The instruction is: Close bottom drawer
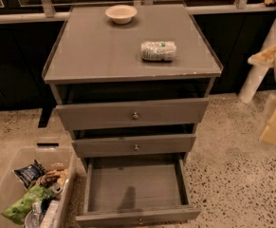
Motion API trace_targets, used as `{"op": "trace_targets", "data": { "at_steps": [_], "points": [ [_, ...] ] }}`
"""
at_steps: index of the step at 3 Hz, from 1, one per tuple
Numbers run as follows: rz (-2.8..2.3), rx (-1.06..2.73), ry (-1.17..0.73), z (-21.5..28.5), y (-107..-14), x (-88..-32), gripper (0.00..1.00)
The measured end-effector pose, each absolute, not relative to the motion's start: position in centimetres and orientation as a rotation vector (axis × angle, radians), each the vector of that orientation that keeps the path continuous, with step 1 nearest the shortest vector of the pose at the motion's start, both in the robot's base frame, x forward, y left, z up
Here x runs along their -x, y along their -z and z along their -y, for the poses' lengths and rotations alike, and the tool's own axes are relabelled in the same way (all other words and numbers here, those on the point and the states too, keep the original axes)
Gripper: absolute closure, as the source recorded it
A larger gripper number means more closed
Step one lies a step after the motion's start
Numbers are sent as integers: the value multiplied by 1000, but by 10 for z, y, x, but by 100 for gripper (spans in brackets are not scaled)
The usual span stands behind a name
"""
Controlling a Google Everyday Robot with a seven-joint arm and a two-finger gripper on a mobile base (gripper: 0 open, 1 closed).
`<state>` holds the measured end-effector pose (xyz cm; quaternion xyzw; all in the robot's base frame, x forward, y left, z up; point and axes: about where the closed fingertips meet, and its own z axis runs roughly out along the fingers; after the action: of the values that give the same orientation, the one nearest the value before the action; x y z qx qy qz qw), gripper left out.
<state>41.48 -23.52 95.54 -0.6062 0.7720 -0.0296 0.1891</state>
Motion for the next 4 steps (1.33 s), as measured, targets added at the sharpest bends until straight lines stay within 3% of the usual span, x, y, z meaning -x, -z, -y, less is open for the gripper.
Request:
{"op": "trace_targets", "data": {
  "at_steps": [2, 4],
  "points": [
    [-2147, 1738, 166, 242, -843, -388, 0],
    [-2362, 1613, -8, 234, -659, -344, 0]
  ]
}}
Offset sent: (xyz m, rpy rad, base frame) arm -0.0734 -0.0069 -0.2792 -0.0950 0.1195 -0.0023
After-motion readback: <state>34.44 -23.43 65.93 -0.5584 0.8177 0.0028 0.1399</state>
